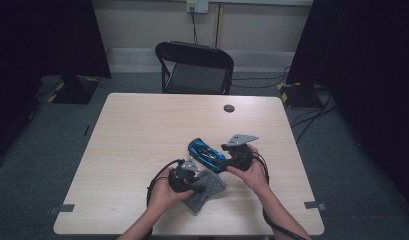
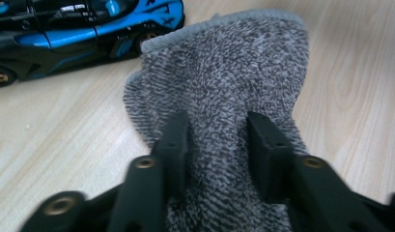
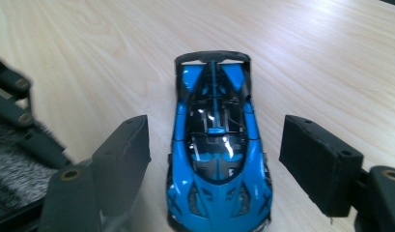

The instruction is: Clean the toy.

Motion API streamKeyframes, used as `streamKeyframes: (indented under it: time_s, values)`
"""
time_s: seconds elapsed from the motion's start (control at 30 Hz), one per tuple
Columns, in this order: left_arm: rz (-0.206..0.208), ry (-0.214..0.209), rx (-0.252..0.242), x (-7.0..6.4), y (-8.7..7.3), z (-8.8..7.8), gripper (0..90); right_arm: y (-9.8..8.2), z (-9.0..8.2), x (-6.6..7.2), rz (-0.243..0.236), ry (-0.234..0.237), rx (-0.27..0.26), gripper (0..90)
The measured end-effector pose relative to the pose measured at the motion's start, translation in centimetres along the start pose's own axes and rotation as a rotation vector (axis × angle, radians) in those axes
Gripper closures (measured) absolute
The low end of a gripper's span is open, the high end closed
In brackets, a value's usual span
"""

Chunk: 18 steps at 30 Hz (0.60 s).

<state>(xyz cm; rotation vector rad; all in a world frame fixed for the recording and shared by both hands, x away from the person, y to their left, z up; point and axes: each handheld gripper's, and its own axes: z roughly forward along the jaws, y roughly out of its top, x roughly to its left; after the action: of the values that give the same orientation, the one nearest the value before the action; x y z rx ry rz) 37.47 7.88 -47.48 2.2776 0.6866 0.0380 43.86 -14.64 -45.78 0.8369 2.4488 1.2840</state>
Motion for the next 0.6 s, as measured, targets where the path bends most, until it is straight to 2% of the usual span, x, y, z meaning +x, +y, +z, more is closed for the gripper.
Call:
streamKeyframes:
  time_s: [0.1,0.13,0.3,0.43,0.6]
  values:
    - [0.001,0.003,-0.007,0.1,-0.1,-0.2,50.7,0.0,0.0,0.2,-0.018,0.02,-0.002,26.7]
    - [-0.01,0.007,-0.009,0.1,-0.2,-0.5,48.1,0.1,0.0,0.4,-0.03,0.043,-0.002,26.8]
    - [-0.02,0.032,-0.029,0.1,-0.4,-1.4,39.5,0.4,0.0,0.9,-0.05,0.087,0.006,27.0]
    - [-0.031,0.069,-0.042,-0.3,-1.4,-2.8,36.5,0.3,0.1,1.3,-0.064,0.113,0.013,27.4]
    - [-0.032,0.108,-0.016,-0.7,-2.8,-3.7,36.5,0.2,0.2,1.7,-0.077,0.124,0.022,27.6]
